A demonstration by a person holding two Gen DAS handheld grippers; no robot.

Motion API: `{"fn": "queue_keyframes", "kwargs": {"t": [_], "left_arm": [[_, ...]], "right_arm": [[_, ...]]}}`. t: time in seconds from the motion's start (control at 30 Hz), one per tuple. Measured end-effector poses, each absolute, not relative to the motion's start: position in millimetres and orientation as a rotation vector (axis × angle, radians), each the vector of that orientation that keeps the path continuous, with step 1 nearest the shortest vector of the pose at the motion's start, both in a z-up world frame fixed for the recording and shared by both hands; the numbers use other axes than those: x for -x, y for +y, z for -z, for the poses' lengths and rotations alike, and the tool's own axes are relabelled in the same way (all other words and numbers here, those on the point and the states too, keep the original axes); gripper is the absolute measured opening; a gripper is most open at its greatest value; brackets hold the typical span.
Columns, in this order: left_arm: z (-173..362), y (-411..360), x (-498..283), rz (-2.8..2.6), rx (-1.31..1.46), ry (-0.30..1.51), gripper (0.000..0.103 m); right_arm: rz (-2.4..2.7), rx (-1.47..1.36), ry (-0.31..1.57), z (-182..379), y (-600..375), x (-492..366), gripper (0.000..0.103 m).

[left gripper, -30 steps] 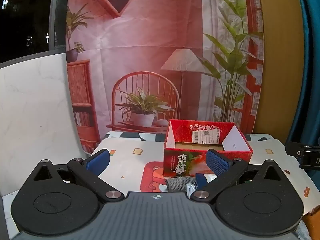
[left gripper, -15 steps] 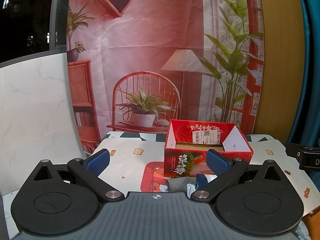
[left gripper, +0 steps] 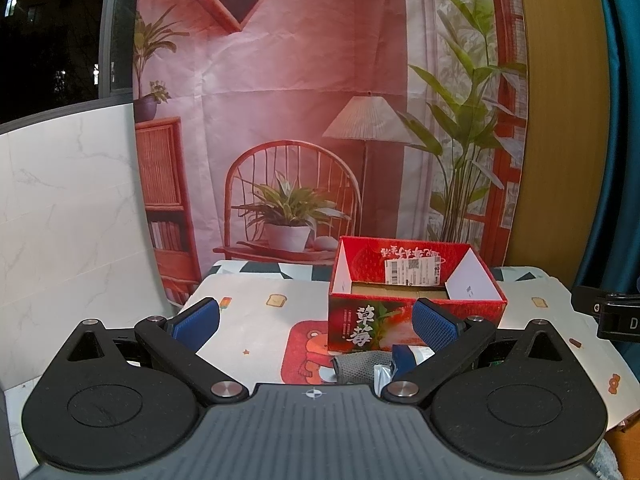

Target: Organize soft objects

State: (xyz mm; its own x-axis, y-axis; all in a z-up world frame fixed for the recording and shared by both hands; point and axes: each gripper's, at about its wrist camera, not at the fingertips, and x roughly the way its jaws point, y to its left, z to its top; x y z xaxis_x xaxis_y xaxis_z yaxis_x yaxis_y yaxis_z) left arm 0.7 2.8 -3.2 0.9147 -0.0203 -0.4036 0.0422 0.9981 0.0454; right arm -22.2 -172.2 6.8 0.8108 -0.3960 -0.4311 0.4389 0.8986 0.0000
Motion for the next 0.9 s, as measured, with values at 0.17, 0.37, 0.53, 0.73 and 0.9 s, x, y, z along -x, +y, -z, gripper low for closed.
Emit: {"fn": "queue_keyframes", "kwargs": {"t": [0.17, 0.37, 0.53, 0.73, 0.9], "left_arm": [[3.8, 2.2, 0.3, 0.032, -0.056, 0.417, 0.103], [3.6, 1.9, 0.0, 0.032, -0.055, 0.419, 0.103], [3.2, 1.8, 1.0, 0.033, -0.055, 0.423, 0.103], [3.7, 1.3, 0.8, 0.032, -0.055, 0.427, 0.103], [4.1, 0.7, -0.9, 0.034, -0.054, 0.432, 0.103]], "right_arm": [[0.449, -0.102, 0.439, -5.4, -173.4, 21.8, 0.103], [0.449, -0.100, 0.440, -5.3, -173.0, 21.9, 0.103], [0.448, -0.101, 0.440, -4.7, -174.4, 21.9, 0.103], [0.449, -0.100, 0.440, -4.9, -173.6, 21.8, 0.103], [0.449, -0.101, 0.441, -4.8, -174.1, 21.1, 0.103]]}}
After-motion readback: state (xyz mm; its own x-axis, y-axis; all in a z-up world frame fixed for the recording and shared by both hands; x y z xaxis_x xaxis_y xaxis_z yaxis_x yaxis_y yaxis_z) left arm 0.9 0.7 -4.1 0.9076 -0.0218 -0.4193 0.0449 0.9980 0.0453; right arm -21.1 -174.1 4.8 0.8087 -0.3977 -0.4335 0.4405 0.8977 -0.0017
